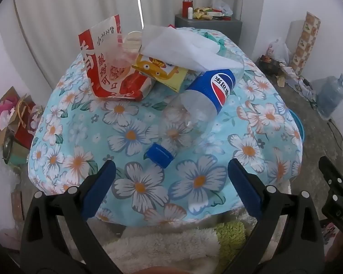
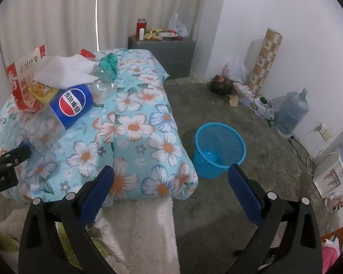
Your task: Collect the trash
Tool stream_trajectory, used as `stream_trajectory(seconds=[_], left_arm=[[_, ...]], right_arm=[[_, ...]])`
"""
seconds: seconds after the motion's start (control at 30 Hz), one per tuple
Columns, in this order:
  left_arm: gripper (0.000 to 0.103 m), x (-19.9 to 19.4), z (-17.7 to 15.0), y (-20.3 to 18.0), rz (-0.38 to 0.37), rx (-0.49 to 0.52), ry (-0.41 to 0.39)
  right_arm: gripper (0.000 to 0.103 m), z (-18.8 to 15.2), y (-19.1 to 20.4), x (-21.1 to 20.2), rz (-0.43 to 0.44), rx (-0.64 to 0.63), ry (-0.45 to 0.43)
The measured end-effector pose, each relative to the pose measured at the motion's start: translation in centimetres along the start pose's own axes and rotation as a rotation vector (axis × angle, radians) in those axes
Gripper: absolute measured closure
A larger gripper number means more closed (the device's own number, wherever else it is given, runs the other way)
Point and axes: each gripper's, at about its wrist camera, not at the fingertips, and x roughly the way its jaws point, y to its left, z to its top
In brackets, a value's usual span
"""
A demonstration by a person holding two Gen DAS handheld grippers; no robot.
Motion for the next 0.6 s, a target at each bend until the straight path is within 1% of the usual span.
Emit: stream_trajectory(seconds=[0.6], left_arm=[[0.009,-0.04,-0.03,0.01,0.004,0.002,0.004]], right_arm=[[0.006,-0.18,0.05,0.33,0.006,0.000,0.008]])
